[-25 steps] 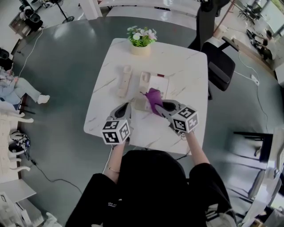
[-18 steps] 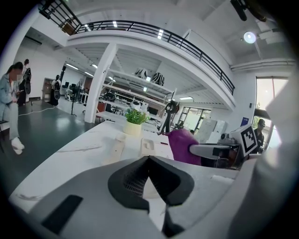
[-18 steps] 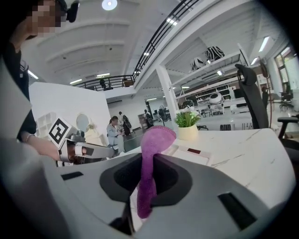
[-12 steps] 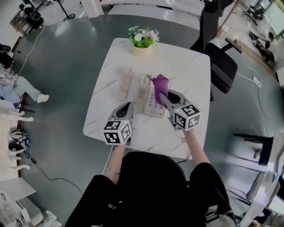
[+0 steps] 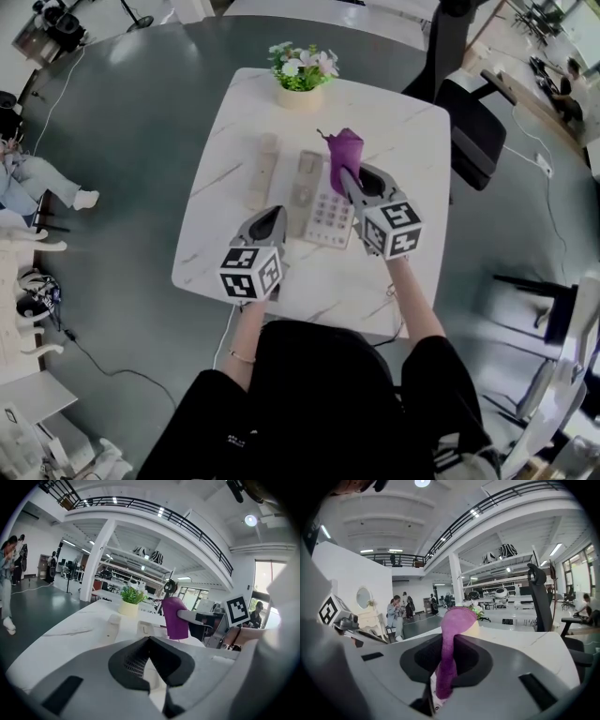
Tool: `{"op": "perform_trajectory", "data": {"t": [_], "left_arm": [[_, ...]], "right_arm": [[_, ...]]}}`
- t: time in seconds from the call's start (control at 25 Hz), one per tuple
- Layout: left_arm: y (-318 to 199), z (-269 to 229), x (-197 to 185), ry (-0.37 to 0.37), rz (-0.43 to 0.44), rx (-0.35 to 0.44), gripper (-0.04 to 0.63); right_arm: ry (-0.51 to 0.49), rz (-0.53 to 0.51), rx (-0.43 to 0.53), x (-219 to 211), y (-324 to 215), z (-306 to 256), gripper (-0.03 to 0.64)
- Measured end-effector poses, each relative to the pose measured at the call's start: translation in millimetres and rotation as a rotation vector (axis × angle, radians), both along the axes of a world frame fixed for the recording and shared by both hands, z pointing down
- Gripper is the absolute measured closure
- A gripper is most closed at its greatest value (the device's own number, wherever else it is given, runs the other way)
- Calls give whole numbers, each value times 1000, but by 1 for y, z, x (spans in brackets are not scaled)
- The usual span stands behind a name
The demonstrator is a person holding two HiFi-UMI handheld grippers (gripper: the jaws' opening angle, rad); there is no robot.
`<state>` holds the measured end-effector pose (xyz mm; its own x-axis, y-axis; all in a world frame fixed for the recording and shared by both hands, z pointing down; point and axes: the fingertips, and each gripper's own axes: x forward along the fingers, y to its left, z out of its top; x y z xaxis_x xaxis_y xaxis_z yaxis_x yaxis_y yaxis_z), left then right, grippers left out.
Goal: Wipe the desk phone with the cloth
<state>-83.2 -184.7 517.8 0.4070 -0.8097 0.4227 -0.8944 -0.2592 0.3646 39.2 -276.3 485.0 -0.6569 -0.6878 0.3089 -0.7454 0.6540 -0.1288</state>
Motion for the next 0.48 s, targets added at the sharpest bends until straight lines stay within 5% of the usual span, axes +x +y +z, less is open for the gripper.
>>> {"op": "perform_trajectory", "data": {"t": [0.48], "left_arm": [[-13,4,-10,18,-25,-9,598]], "right_arm": [[249,31,157,-4,-50,-10,580]]}}
